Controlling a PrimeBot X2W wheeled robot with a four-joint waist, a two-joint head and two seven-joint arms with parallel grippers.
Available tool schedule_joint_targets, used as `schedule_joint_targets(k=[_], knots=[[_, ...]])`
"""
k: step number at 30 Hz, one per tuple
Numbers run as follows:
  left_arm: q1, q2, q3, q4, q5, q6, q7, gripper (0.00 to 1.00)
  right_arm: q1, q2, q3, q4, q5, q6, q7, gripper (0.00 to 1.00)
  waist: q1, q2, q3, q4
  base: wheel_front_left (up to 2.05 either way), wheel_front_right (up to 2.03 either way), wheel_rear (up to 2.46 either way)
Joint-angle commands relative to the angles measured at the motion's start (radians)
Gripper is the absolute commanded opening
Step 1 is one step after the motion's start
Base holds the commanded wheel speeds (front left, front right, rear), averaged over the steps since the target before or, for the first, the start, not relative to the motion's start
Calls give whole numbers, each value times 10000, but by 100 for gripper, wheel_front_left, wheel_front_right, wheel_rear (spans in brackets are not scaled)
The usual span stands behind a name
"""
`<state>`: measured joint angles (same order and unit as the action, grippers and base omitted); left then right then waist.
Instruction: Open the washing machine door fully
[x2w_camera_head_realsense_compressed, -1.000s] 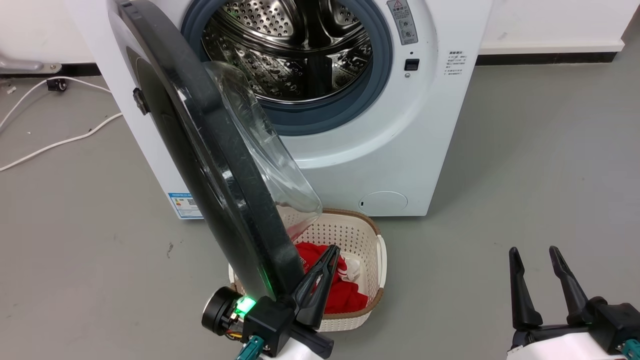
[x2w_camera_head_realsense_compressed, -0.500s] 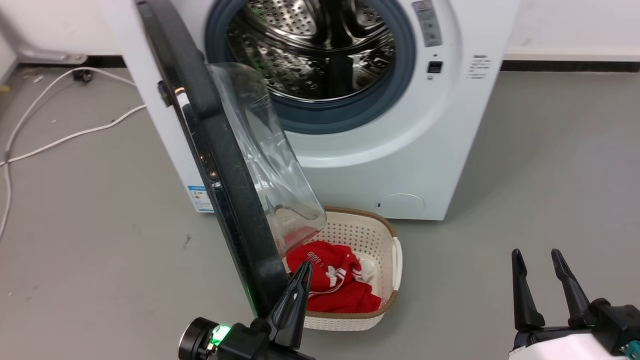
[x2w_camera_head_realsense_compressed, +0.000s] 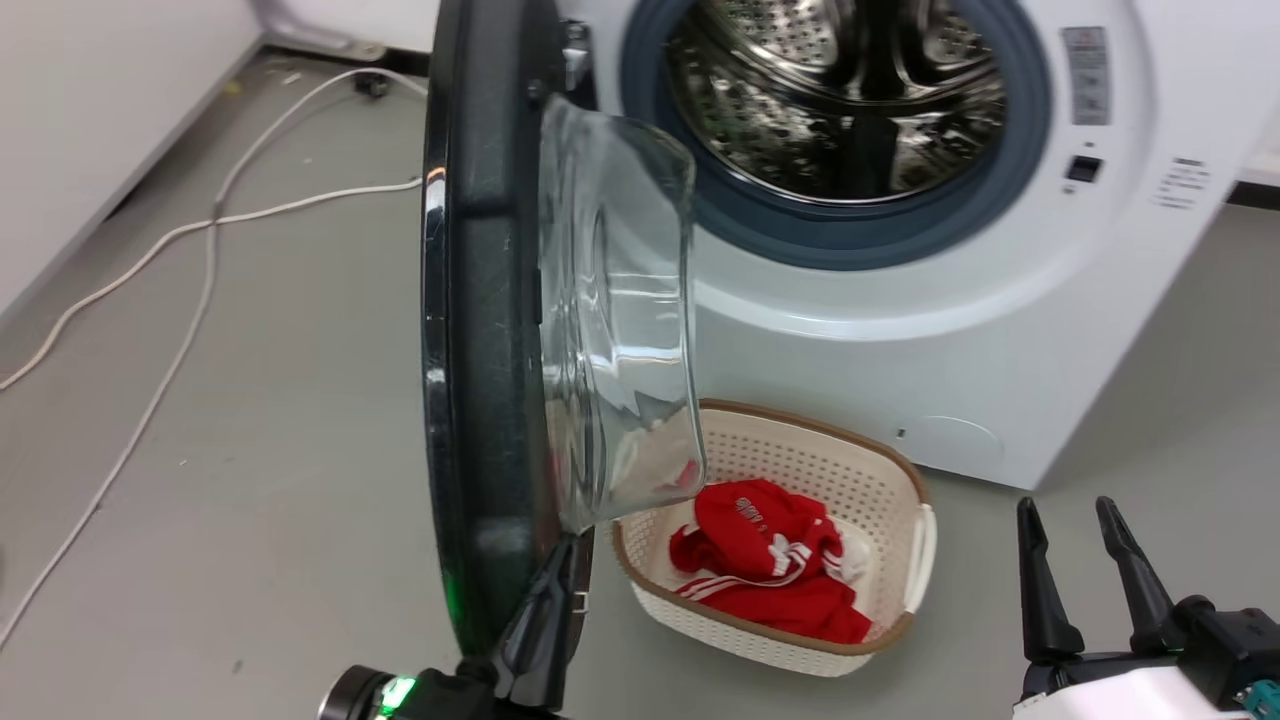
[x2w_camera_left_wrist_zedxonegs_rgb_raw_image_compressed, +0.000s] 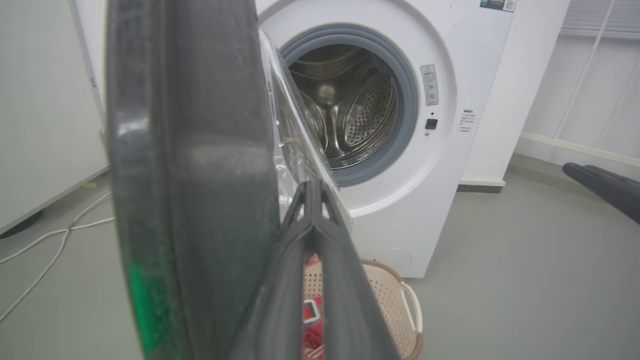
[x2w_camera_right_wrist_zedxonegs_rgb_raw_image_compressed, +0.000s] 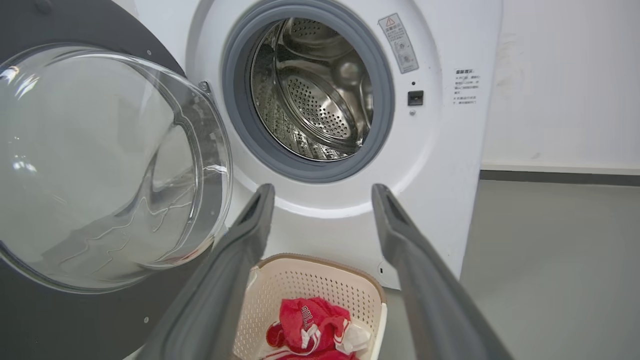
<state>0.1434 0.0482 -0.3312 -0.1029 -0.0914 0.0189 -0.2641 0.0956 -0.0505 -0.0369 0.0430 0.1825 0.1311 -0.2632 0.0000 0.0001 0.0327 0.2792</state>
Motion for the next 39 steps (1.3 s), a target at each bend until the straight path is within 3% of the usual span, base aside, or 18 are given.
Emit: schedule_joint_targets(k=[1, 8, 14, 15, 26, 39], knots=[[140, 41, 240, -34, 10, 144, -4, 0, -112, 8, 11, 26, -14, -6, -18, 100, 0, -1, 77, 542, 0, 0, 0], [311, 47, 1238, -160, 33, 441, -5, 0, -218, 8, 89, 125, 1, -6, -18, 100, 0, -1, 111, 929, 0, 0, 0], [10, 338, 2351, 71, 37, 496, -3, 0, -313, 8, 231, 235, -6, -6, -18, 100, 0, -1, 164, 770, 0, 0, 0], [-201, 482, 3080, 262, -92, 544, -7, 0, -341, 9, 261, 304, -12, -6, -18, 100, 0, -1, 187, 551, 0, 0, 0], [-1637, 1709, 5634, 2049, -487, 86, 0, 0, -596, 10, 200, 231, -79, -6, -18, 100, 0, -1, 746, -214, 0, 0, 0], [-3268, 3041, 7503, 4031, -604, -65, -6, 0, -1005, 10, 145, 83, -243, -6, -18, 100, 0, -1, 1593, -853, 0, 0, 0]])
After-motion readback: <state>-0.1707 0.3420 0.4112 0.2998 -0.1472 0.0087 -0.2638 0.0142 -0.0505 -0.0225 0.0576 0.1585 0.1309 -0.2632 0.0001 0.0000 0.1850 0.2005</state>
